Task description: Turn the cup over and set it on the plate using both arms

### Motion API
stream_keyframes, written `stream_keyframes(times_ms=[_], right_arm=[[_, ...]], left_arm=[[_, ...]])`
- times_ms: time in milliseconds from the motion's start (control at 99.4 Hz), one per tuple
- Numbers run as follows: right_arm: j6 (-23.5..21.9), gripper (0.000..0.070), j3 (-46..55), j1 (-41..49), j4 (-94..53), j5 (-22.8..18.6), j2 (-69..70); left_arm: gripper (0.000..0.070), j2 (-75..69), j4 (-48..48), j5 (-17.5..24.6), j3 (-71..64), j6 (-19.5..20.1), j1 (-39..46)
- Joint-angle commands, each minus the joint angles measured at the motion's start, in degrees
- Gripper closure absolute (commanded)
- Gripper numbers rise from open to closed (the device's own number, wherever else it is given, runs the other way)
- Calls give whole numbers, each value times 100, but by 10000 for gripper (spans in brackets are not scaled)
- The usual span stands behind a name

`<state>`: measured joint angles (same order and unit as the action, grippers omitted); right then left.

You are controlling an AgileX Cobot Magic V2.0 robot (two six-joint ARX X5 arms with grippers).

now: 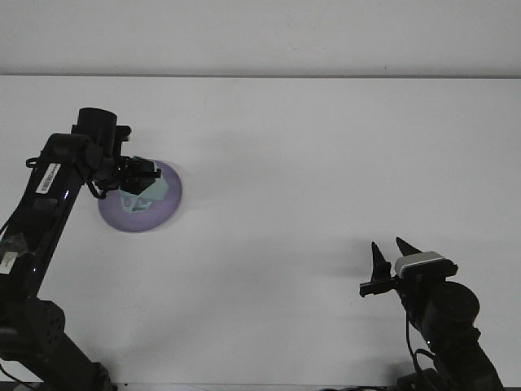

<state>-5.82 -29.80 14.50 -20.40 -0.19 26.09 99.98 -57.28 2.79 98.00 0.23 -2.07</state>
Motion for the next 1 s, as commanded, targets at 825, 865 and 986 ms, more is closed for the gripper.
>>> stream_keyframes(times_ms=[825, 865, 986], right_arm=[[-20, 363, -26, 4, 63, 2, 22], [-20, 363, -26, 4, 63, 2, 24], [-20, 363, -26, 4, 61, 2, 22]], left_arm=[[682, 1290, 343, -306, 140, 367, 435], [672, 1290, 341, -306, 140, 382, 435], [375, 1290, 341, -306, 140, 439, 435]])
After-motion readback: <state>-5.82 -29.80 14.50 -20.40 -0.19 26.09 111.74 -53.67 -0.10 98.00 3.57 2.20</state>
